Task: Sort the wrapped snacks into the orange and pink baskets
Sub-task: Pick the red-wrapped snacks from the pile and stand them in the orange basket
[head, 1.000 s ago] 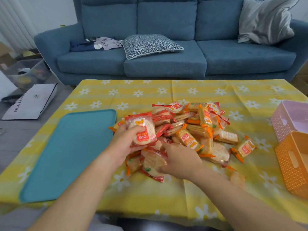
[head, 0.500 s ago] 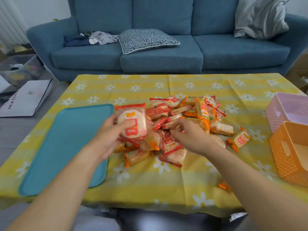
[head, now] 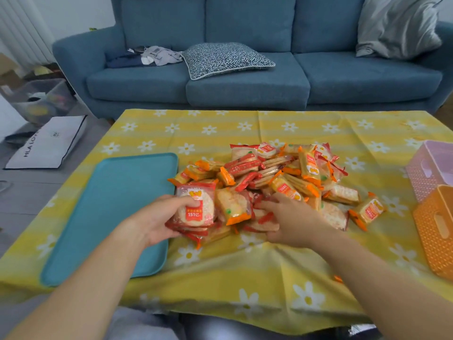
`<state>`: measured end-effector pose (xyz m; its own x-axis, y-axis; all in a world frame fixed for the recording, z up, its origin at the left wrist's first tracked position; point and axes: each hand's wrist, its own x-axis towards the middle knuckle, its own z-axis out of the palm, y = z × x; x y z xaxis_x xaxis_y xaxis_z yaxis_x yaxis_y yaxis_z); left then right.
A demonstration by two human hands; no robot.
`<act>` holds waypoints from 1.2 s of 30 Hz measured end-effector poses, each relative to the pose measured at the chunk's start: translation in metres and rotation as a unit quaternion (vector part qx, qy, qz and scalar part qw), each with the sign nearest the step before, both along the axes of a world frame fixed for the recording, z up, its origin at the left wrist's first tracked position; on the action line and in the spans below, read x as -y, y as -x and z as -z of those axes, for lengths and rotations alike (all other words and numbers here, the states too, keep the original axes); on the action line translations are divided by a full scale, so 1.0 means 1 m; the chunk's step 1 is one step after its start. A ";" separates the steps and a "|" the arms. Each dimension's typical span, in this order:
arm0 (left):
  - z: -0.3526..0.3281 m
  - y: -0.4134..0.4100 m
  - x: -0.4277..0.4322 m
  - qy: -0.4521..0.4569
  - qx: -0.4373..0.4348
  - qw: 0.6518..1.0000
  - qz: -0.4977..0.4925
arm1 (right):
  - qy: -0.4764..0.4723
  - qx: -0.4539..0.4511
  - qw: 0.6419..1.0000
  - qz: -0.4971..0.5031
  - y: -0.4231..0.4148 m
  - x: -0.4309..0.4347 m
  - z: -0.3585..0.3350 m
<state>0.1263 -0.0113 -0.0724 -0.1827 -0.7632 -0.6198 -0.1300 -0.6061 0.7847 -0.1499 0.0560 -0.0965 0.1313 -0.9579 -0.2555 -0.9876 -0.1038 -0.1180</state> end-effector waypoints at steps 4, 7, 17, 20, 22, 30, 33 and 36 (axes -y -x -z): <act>-0.002 0.004 0.001 -0.019 -0.040 0.998 -0.037 | 0.023 0.164 0.981 0.103 0.020 0.007 -0.024; -0.003 0.013 0.001 -0.050 -0.096 0.992 -0.059 | 0.023 0.356 0.900 0.249 0.014 0.014 -0.020; 0.003 0.039 0.006 -0.035 -0.114 0.991 -0.061 | -0.111 0.661 0.635 0.386 -0.045 0.023 0.007; 0.001 0.037 0.008 -0.029 -0.136 0.988 -0.062 | -0.146 0.737 0.541 0.378 -0.038 0.024 0.001; 0.000 0.035 0.006 -0.032 -0.163 0.984 -0.059 | -0.145 0.771 0.496 0.374 -0.031 0.024 -0.004; -0.011 0.059 -0.008 0.051 -0.174 0.982 -0.056 | -0.099 0.799 0.467 0.366 -0.007 0.013 -0.024; -0.019 0.088 -0.018 0.099 -0.155 0.981 -0.053 | -0.077 0.800 0.470 0.364 0.006 0.000 -0.037; -0.028 0.119 -0.028 0.113 -0.166 0.979 -0.043 | -0.030 0.797 0.471 0.377 0.026 -0.014 -0.049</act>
